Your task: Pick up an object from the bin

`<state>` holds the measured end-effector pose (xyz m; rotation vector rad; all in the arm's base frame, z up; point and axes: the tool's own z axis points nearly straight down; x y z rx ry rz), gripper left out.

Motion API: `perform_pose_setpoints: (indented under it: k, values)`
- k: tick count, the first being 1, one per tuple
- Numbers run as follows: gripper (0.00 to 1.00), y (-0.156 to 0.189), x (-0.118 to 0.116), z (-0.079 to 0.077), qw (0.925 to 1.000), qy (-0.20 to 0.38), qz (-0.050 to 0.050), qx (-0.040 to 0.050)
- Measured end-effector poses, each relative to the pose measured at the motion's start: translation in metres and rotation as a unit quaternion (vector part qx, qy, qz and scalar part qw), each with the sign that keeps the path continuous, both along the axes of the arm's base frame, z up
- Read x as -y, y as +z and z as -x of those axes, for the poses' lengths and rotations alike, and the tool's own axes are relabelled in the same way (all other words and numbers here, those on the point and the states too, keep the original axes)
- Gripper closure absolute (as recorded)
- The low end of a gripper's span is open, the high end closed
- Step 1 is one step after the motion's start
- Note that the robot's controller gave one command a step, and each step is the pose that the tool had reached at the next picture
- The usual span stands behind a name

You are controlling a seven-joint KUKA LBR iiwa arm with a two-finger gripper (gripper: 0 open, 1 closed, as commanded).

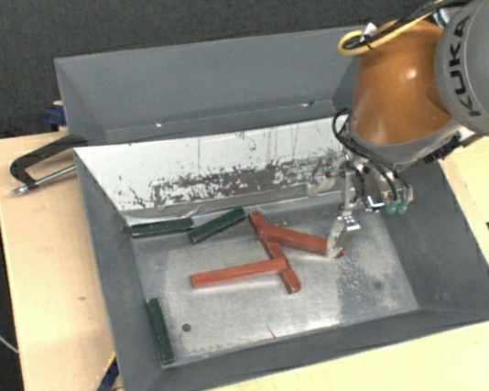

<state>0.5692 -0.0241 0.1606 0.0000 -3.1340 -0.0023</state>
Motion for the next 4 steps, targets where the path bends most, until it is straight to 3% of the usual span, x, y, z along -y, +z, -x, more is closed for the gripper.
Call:
perform_pose_setpoints:
  k: [1, 2, 3, 4]
  values:
    - [0.00, 0.002, 0.000, 0.000, 1.0000, 0.000, 0.000, 0.0015]
    - [0.00, 0.024, 0.003, -0.003, 0.9987, 0.051, 0.000, 0.0039]
    - [0.00, -0.007, 0.009, -0.006, 0.9960, 0.089, 0.001, 0.0098]
    - [1.00, -0.083, -0.002, -0.007, 0.9992, 0.039, 0.000, 0.0010]
